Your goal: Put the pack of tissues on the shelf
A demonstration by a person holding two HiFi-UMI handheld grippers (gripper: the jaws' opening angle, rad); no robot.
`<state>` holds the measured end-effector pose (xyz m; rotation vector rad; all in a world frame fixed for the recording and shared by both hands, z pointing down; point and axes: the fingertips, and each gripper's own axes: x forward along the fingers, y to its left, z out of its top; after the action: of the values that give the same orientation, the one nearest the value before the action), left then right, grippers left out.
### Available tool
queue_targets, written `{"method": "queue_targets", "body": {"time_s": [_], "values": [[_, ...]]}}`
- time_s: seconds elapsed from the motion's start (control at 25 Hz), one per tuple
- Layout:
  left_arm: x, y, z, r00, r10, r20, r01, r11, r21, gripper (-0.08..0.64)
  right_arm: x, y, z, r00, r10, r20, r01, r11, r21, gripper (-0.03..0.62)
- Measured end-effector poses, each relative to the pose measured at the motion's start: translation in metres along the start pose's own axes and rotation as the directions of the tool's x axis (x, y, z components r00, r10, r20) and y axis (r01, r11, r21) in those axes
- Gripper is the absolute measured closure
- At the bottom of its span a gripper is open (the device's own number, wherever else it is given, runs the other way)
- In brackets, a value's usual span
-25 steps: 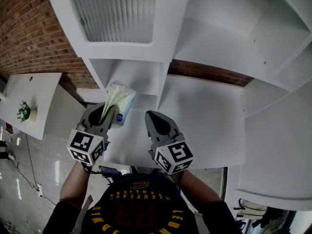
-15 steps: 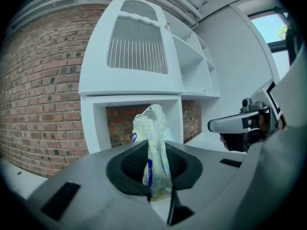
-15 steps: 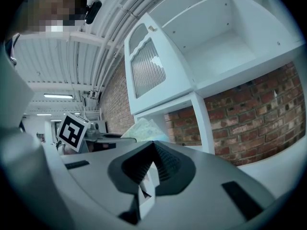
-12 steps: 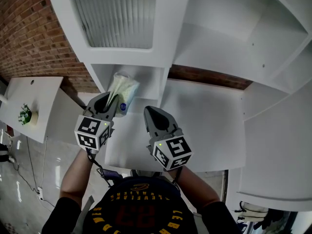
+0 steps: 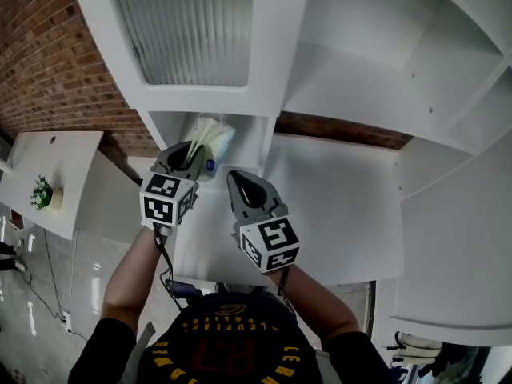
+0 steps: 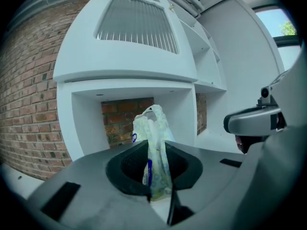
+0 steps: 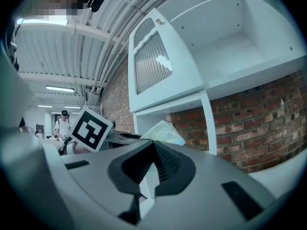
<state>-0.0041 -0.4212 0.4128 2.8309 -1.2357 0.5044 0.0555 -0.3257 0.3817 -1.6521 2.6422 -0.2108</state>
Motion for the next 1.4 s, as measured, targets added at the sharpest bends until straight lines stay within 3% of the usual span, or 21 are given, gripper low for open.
{"method": "queue_targets", "body": {"time_s": [0.8,1.4], "values": [[0.071,0.024,-0.012,0.993,0.033,-0.114,-0.03,0.999,0.029,0.497,-0.004,-0.001,-0.022,0.999,-0.002,-0.052,0.003,1.0,0.029,0.597],[0.093,0.022,-0.039,0.985,0.006,-0.173,-0.011,1.0,-0.028,0.492,-0.012,-0.013,-0.027,0.998,-0.036,-0.058,0.038,0.998,0.042,0.597]]}}
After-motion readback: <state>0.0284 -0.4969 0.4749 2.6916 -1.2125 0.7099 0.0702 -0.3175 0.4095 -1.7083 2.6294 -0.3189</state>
